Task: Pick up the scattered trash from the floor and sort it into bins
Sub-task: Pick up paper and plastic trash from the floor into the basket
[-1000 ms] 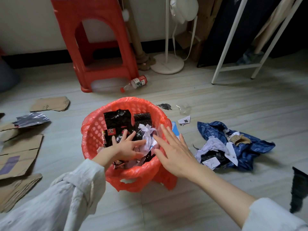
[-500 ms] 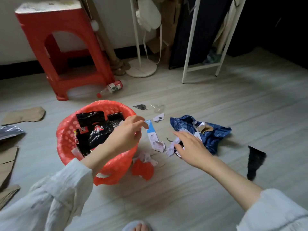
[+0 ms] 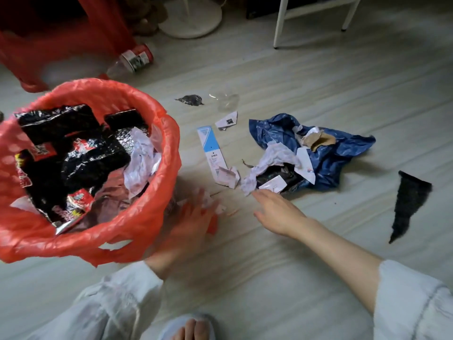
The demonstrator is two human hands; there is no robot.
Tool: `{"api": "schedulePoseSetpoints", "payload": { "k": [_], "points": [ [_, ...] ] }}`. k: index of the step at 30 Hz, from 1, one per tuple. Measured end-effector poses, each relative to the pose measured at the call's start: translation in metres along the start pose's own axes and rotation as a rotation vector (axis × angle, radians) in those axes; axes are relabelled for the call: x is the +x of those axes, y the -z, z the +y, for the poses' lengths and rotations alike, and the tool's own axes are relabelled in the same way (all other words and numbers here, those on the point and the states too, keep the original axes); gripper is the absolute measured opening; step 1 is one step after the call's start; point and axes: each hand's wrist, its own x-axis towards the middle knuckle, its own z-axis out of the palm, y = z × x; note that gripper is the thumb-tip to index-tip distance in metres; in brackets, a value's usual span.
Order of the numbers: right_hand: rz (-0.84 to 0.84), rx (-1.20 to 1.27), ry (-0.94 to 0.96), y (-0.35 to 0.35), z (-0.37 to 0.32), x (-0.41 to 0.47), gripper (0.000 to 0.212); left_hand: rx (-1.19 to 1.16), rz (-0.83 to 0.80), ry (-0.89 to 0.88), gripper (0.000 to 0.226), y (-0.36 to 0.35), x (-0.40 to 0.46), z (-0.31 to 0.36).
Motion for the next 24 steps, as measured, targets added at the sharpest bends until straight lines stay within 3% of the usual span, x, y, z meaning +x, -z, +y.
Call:
{"api": "schedulePoseSetpoints", "payload": {
  "k": [3,5,9,12,17,21,24],
  "points": [
    [0.012,0.020,-0.014,-0.015,-0.013,0.029,0.067,-0.066,-0.020,-0.005,0.101,-0.027,0.009,-0.016],
    [0.056,-0.107,-0.053,-0.021,-0.017,0.046,0.078,-0.061,-0.006,-0.001,0.103,-0.029,0.008,-0.012],
    [0.053,-0.225,-0.128,-0.037,-0.015,0.061,0.083,-0.073,-0.096,0.044,0.060,-0.025,0.002,0.008],
    [0.099,-0.128,-0.093,-0.062,-0.018,0.045,0.070,-0.154,0.077,-0.020,0.042,-0.024,-0.009,0.017],
    [0.365,-0.212,0.109,-0.092,-0.016,0.019,0.017,-0.040,0.232,-0.106,0.035,-0.040,-0.023,0.013],
    [0.420,-0.241,0.179,-0.087,-0.012,0.014,0.009,-0.040,0.303,-0.117,0.033,-0.044,-0.024,0.005],
    [0.384,-0.091,0.193,-0.087,-0.008,0.017,0.021,-0.066,0.283,-0.175,0.032,-0.043,-0.026,0.000]
  ]
}}
